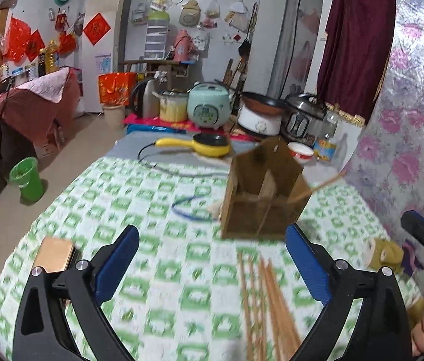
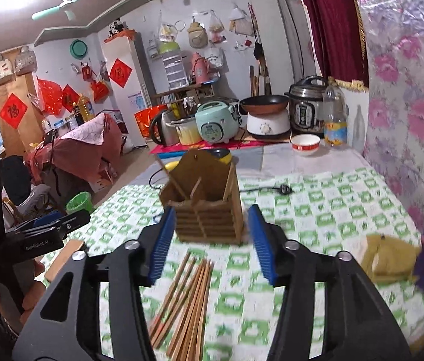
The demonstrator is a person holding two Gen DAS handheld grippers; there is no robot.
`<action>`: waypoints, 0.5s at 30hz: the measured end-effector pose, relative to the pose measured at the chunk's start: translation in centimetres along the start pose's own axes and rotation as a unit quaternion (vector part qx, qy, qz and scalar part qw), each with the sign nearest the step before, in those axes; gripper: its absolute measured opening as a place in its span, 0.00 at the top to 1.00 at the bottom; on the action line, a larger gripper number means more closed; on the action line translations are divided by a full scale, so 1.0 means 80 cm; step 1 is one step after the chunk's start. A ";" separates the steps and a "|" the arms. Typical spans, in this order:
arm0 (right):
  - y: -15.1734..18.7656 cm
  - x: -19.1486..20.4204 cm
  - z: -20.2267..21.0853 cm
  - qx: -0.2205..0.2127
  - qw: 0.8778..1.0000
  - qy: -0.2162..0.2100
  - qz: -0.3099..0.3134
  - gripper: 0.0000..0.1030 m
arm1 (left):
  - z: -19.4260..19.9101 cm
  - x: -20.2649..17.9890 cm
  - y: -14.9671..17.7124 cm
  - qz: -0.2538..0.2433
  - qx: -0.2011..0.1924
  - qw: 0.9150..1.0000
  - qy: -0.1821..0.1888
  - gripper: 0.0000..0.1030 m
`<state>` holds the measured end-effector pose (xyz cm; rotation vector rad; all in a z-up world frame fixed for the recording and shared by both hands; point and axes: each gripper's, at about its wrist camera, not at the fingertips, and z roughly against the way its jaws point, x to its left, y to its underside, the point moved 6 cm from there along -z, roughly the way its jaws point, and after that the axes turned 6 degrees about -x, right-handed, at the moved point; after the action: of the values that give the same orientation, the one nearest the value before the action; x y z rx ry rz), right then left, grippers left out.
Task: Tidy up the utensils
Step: 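Carry both chopsticks over the wooden holder and open both tools to drop them in, then move both open tools back over the remaining chopsticks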
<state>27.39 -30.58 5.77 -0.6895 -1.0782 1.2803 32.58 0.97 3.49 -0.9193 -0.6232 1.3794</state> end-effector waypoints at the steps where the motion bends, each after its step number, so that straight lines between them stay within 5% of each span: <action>1: 0.007 0.000 0.003 0.002 1.000 0.001 0.000 0.46 | 0.003 0.003 0.013 -0.001 0.005 1.000 -0.005 0.07; 15: 0.146 -0.014 -0.008 0.088 0.996 0.032 0.001 0.35 | -0.020 0.006 0.155 -0.043 0.095 0.994 -0.027 0.07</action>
<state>23.31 -29.22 -5.14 -0.5933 -0.9014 1.3284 27.23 0.56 -7.81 -0.6975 -0.5554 1.3632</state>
